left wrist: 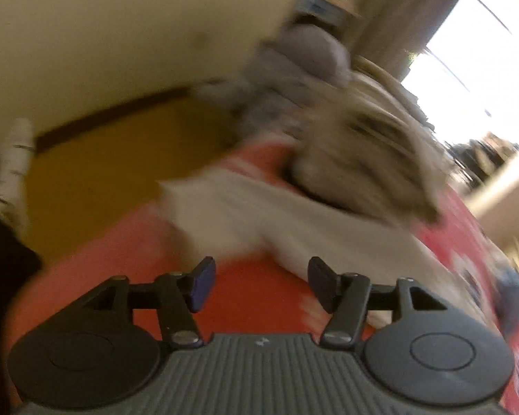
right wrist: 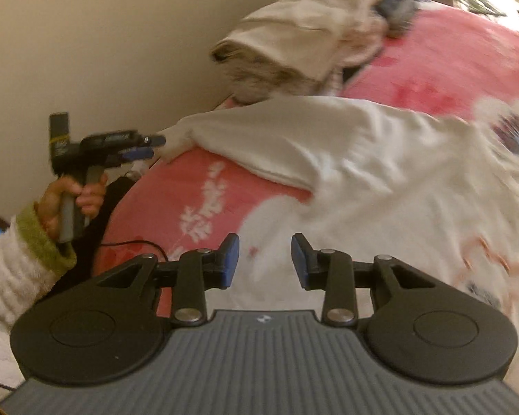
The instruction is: Fold clothes
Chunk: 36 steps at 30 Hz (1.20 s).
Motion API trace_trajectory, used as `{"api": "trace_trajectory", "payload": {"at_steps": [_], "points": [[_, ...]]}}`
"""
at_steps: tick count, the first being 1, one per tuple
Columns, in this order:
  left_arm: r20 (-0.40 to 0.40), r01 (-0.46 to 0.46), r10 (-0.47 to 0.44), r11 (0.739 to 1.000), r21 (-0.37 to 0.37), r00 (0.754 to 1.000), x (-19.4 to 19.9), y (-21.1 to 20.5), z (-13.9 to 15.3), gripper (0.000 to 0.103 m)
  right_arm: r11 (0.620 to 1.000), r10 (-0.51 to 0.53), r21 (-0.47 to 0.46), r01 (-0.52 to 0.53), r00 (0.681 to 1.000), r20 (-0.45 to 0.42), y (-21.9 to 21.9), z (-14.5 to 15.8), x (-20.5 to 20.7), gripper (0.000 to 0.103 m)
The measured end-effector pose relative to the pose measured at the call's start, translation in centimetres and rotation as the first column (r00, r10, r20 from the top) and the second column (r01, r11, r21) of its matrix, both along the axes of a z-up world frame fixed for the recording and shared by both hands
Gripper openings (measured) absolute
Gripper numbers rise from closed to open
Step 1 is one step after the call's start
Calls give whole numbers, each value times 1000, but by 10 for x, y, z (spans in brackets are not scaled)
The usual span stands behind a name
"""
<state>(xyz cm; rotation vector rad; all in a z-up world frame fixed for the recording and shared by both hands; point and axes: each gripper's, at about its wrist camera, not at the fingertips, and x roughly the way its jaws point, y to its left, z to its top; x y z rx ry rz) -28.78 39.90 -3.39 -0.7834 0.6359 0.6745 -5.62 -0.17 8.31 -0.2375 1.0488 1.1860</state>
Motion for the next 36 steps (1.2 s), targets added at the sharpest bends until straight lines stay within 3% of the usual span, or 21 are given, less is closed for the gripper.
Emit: {"api": "trace_trajectory", "payload": {"at_steps": [3,8,11,13,14,19,23,26,29,32,35,36], "points": [[-6,-47,47,998,-40,999,-4,35,-19,66,1000,25,-1,-25,1000,-3,23,-13,-7,33],[50,-47,54,991,-128,997,5,66,-41,63,1000,12,-22,-14,998,-55,39,-41,-15,33],[82,-14,28,985,-170,996,8,76,-57,40,999,-7,-46,4,997,-72,41,-53,-17,33],[84,4,11,985,-175,996,8,79,-64,9,998,-26,-55,22,997,-73,38,-59,-16,33],[87,11,4,986,-163,996,7,78,-63,8,998,-39,-55,34,996,-77,36,-60,-14,33],[160,52,-43,997,-53,986,4,58,-17,5,990,-142,-29,139,984,-108,17,-64,4,33],[264,192,-200,980,56,943,12,21,54,4,969,-245,5,247,961,-131,-14,-63,18,33],[339,351,-354,933,72,872,32,-18,104,4,937,-341,25,350,925,-165,-44,-68,28,33],[391,526,-536,839,142,748,60,-75,150,4,889,-438,38,456,873,-217,-76,-77,36,33],[425,681,-692,702,208,584,84,-138,174,4,831,-520,61,553,810,-271,-114,-83,41,33],[368,813,-821,535,229,437,106,-209,164,4,757,-595,75,649,731,-335,-155,-91,44,33],[340,849,-852,483,216,398,112,-230,155,4,733,-614,75,676,706,-353,-166,-94,44,33]]}}
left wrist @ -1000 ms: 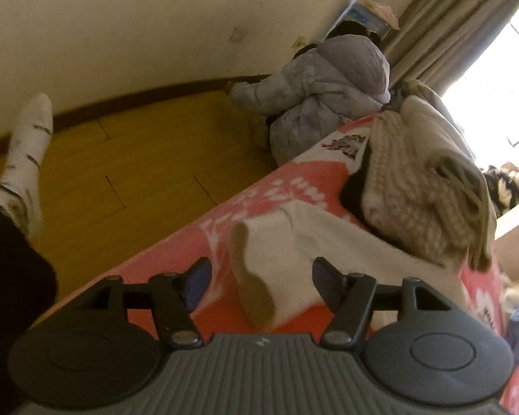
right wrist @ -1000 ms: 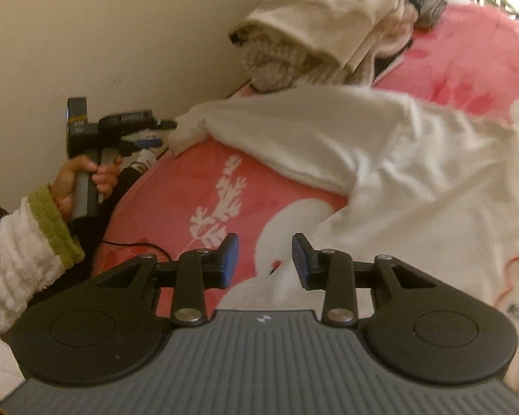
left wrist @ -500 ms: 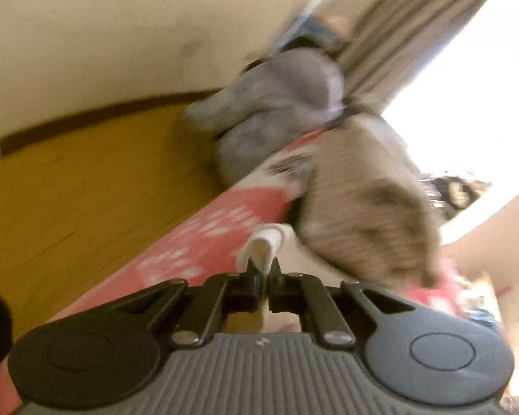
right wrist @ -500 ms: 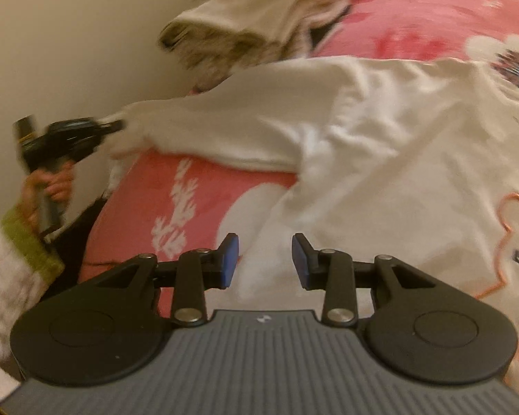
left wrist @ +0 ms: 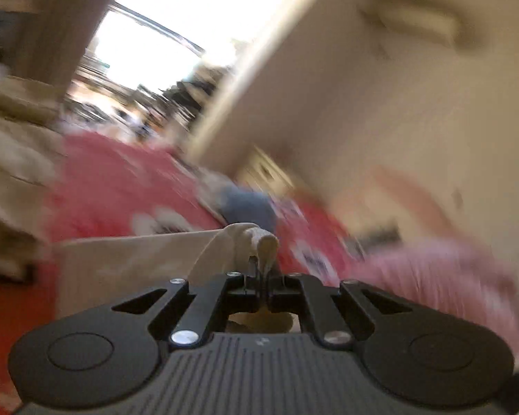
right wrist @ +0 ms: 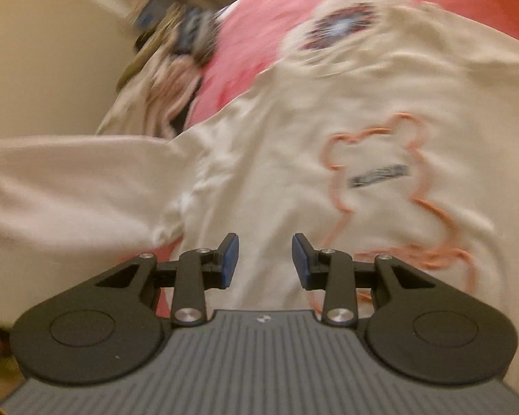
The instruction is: Fold clothes
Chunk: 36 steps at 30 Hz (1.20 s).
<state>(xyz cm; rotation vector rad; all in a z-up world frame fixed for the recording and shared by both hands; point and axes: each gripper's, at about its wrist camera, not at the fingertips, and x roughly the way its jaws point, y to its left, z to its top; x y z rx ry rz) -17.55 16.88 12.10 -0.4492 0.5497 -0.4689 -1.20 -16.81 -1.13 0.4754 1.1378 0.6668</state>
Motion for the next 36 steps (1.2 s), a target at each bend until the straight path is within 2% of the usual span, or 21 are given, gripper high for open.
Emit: {"api": "trace_trajectory", "payload": {"at_steps": [2,4,7,9,11,12,14,16,21,25,28,30,32,33,34,36], "points": [[-114,103,-100,994,22,988,12,-37,-29,4,999,-45,11,46,999,-24,-19,-9,0,33],[-244,191,-169,979,71,955,20,-72,-68,4,997,-79,15,80,996,-44,-36,-18,0,33],[-413,303,-208,936,178,886,23,-113,-133,6,996,-85,19,87,993,-86,-46,-38,-1,33],[-514,352,-187,903,245,837,15,-131,-170,10,997,-71,19,73,991,-116,-47,-51,-2,33],[-573,369,-187,904,218,798,3,-135,-187,17,999,-24,27,27,992,-123,-38,-58,-3,34],[-585,374,-199,907,194,786,-4,-135,-189,24,1000,0,31,4,992,-127,-34,-61,-4,34],[-586,376,-233,917,134,777,-20,-130,-187,28,999,46,34,-42,992,-116,-25,-64,-5,42],[-590,339,-229,937,82,774,-31,-122,-184,29,996,90,29,-88,992,-84,-18,-59,-7,45],[-601,90,-56,996,26,797,-42,-81,-190,32,984,169,67,-164,983,-75,-17,-47,-14,45],[-605,-45,21,999,-24,796,-23,-65,-205,35,966,257,-16,-258,965,-50,-9,-39,-30,46],[-621,-32,6,999,-30,784,-12,-78,-220,35,946,300,-102,-307,951,-82,-5,-45,-42,46],[-618,-34,12,999,-23,786,-8,-83,-226,30,937,325,-102,-333,942,-87,-8,-49,-51,45],[-620,-54,28,998,-23,784,-6,-83,-228,22,935,334,-96,-341,939,-88,-8,-51,-55,39],[-625,-66,38,998,-22,780,-5,-83,-229,12,932,342,-97,-350,936,-86,-7,-51,-57,33],[-631,-72,43,997,-20,775,-3,-85,-232,8,926,356,-103,-364,931,-83,-5,-52,-58,21],[-628,-59,38,998,-13,777,-8,-87,-226,6,910,395,-109,-401,916,-73,-1,-51,-61,11]]}}
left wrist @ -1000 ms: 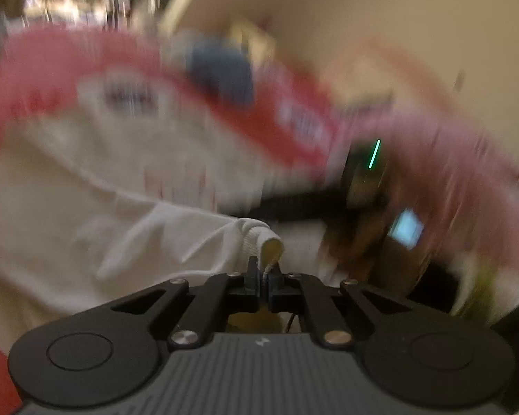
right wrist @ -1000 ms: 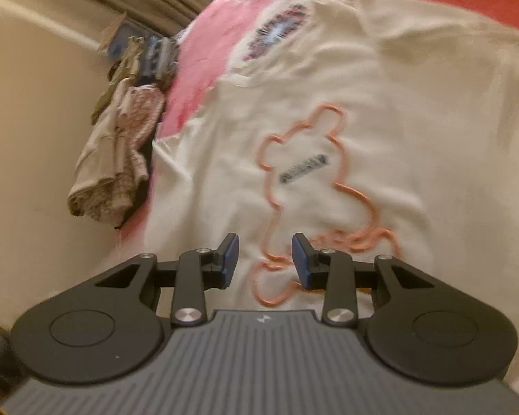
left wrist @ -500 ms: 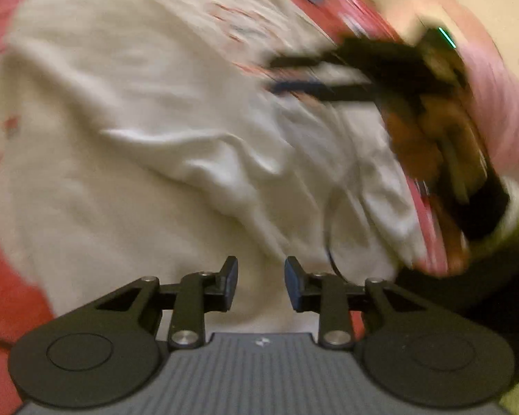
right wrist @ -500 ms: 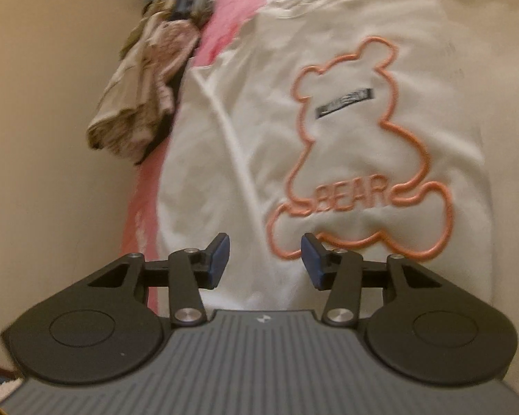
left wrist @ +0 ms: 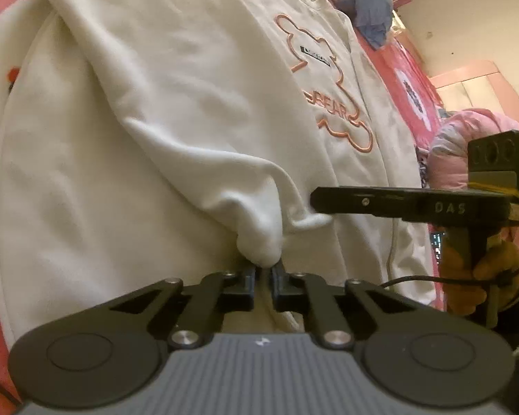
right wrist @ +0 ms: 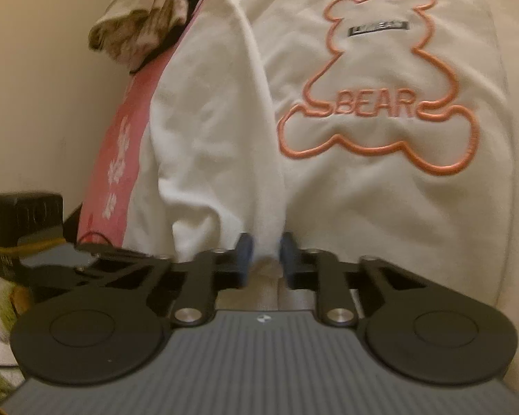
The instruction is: Fold clothes
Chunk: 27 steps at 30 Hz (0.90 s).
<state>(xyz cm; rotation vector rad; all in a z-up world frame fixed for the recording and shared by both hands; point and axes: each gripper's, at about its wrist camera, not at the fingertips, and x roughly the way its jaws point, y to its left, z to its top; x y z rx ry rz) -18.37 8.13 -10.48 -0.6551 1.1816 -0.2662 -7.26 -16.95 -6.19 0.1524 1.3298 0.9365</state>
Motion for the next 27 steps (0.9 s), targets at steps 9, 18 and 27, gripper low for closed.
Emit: {"api": "trace_trajectory", "payload": {"at_steps": [9,18,27], "points": [[-75,94,-94,996,-1,993,-51,19,25,6,932,363,0,-363,932,-3,31,19,-52,5],[-123,48,-47,999,6,991,-79,44,13,6,856,517,-18,-517,856,1,74,19,-88,5],[-135,109,-103,994,31,985,-84,45,16,7,839,540,-69,-540,841,-11,89,14,-90,6]]}}
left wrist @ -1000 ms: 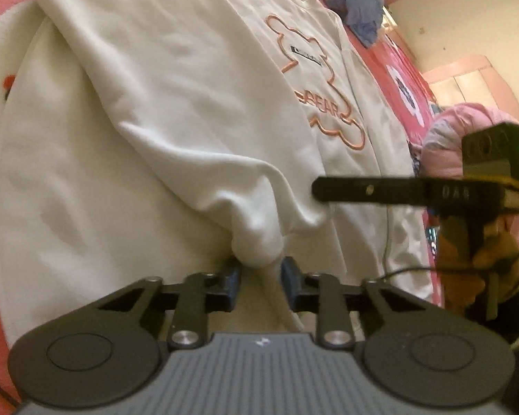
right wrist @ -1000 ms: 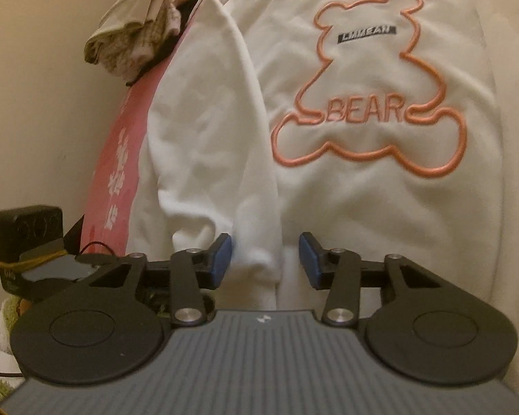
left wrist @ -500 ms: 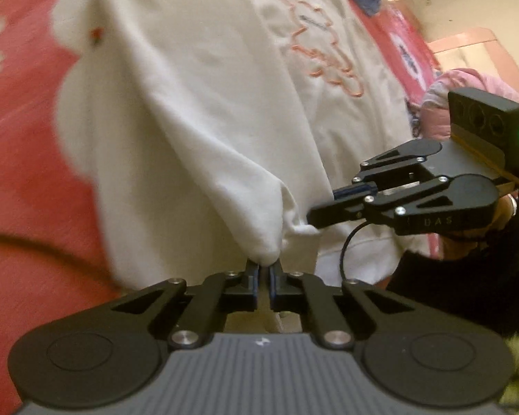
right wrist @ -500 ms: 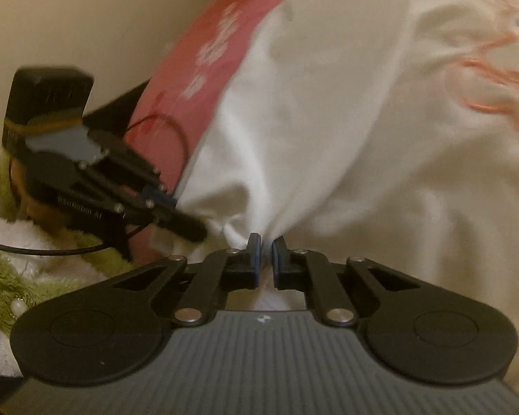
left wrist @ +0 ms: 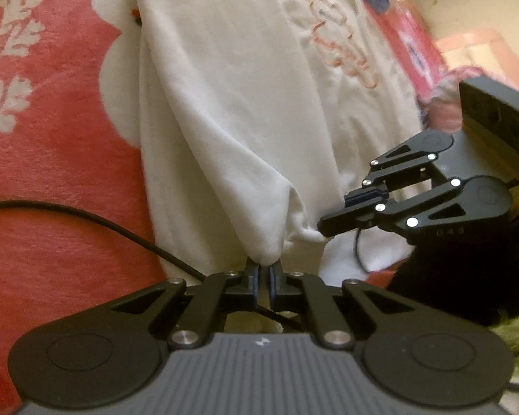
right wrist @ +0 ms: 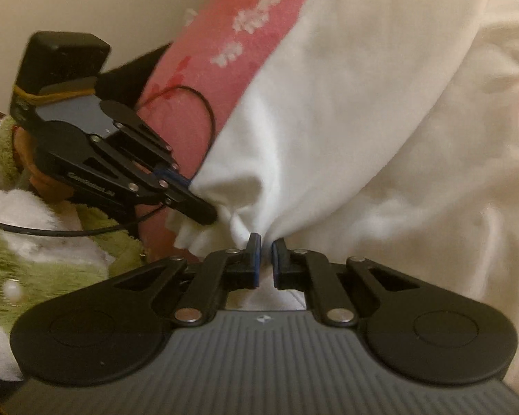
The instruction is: Fold clothes
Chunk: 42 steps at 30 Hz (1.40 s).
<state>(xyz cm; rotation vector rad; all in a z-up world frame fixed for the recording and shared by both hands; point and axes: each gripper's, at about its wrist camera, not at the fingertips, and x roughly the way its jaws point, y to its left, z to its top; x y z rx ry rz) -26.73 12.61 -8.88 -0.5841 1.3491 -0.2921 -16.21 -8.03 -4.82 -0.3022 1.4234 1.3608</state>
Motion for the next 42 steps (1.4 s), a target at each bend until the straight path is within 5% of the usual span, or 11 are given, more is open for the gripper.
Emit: {"api": "trace_trajectory", "payload": {"at_steps": [4,9,15,20,23,27,33,35,40,42], "points": [[19,64,-64,998,27,998,-7,-2,9,24,997,18,-69,-16,999,30,1,-15,0,10],[102,72,-80,994,80,992,-17,24,47,25,999,7,-39,-4,997,80,-20,16,22,13],[235,9,-64,974,226,970,5,48,74,27,993,-98,87,78,960,262,-9,58,55,15],[295,54,-116,976,211,948,36,12,47,31,986,-116,156,60,919,377,37,39,53,15],[240,106,-153,975,197,959,43,-12,11,30,1000,-7,-21,19,883,470,50,1,48,14],[279,95,-139,982,166,950,30,-16,-3,40,999,-1,-45,23,895,446,43,10,60,14],[331,57,-83,994,88,940,19,-7,-12,40,968,-241,59,243,843,481,57,55,134,26],[340,53,-75,996,74,937,17,-5,-13,40,940,-332,90,330,815,476,71,60,161,39],[327,44,-54,998,37,943,16,2,-7,38,832,-542,119,541,751,377,96,41,231,44],[339,21,-30,999,29,940,15,13,1,38,846,-509,79,527,756,412,101,25,236,42]]}}
